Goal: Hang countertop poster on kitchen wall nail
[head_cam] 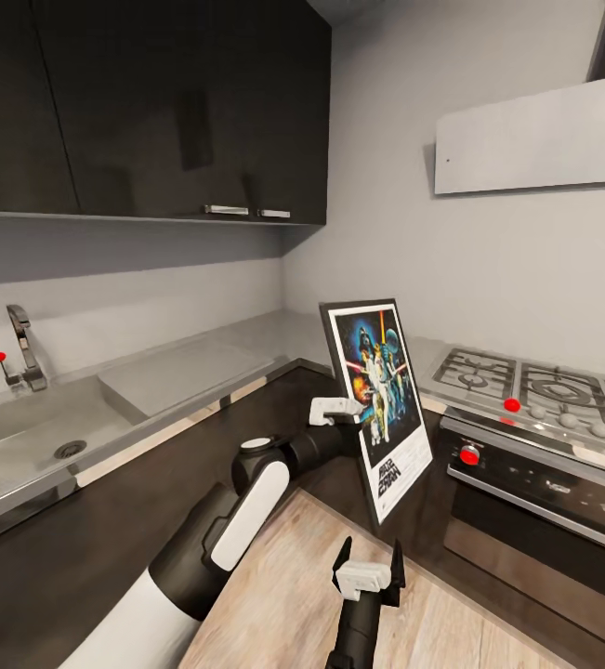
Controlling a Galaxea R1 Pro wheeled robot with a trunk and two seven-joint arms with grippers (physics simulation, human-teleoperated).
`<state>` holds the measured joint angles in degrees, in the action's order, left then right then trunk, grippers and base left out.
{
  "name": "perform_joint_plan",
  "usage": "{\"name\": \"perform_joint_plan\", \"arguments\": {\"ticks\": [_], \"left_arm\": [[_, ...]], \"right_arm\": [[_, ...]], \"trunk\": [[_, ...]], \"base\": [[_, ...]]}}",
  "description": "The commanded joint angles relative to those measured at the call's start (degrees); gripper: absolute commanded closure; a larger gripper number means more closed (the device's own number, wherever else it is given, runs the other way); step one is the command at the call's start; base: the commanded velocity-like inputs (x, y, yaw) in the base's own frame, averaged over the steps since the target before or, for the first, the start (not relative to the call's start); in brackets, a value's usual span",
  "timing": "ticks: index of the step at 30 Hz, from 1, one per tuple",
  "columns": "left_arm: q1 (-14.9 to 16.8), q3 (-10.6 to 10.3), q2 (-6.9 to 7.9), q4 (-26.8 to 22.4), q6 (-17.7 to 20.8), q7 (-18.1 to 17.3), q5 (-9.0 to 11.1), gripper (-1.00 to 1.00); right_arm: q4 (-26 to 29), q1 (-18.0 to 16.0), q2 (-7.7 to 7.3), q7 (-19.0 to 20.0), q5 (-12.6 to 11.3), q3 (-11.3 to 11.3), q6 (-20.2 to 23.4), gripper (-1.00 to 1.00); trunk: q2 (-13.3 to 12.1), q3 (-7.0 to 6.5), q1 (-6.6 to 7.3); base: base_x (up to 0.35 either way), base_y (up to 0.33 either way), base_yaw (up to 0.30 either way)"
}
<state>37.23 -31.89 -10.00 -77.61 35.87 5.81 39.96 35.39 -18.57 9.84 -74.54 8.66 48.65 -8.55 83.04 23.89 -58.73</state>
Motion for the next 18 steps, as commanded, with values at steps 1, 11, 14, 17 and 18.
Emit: {"name": "perform_joint_plan", "arguments": {"ticks": [1,11,14,17,18], "left_arm": [[-0.11,-0.06,0.00,-0.08,0.19,0.60,0.56,1.00],[-0.82,-0.01,0.00,-0.10,0.08,0.60,0.51,1.00],[-0.84,0.05,0.00,-0.09,0.08,0.60,0.47,1.00],[-0.84,0.04,0.00,-0.09,0.08,0.60,0.47,1.00],[-0.84,0.06,0.00,-0.09,0.06,0.65,0.45,1.00]], "right_arm": [[-0.06,-0.06,0.00,-0.16,-0.05,0.12,-0.53,-1.00],[-0.06,-0.06,0.00,-0.12,-0.05,0.12,-0.56,-1.00],[-0.06,-0.06,0.00,-0.14,-0.05,0.12,-0.54,-1.00],[-0.06,-0.06,0.00,-0.15,-0.05,0.12,-0.55,-1.00],[-0.06,-0.06,0.00,-0.16,-0.05,0.12,-0.53,-1.00]], "trunk": [[0.04,0.07,0.00],[0.04,0.07,0.00],[0.04,0.07,0.00],[0.04,0.07,0.00],[0.04,0.07,0.00]], "base": [[0.000,0.000,0.000],[0.000,0.000,0.000],[0.000,0.000,0.000],[0.000,0.000,0.000],[0.000,0.000,0.000]]}}
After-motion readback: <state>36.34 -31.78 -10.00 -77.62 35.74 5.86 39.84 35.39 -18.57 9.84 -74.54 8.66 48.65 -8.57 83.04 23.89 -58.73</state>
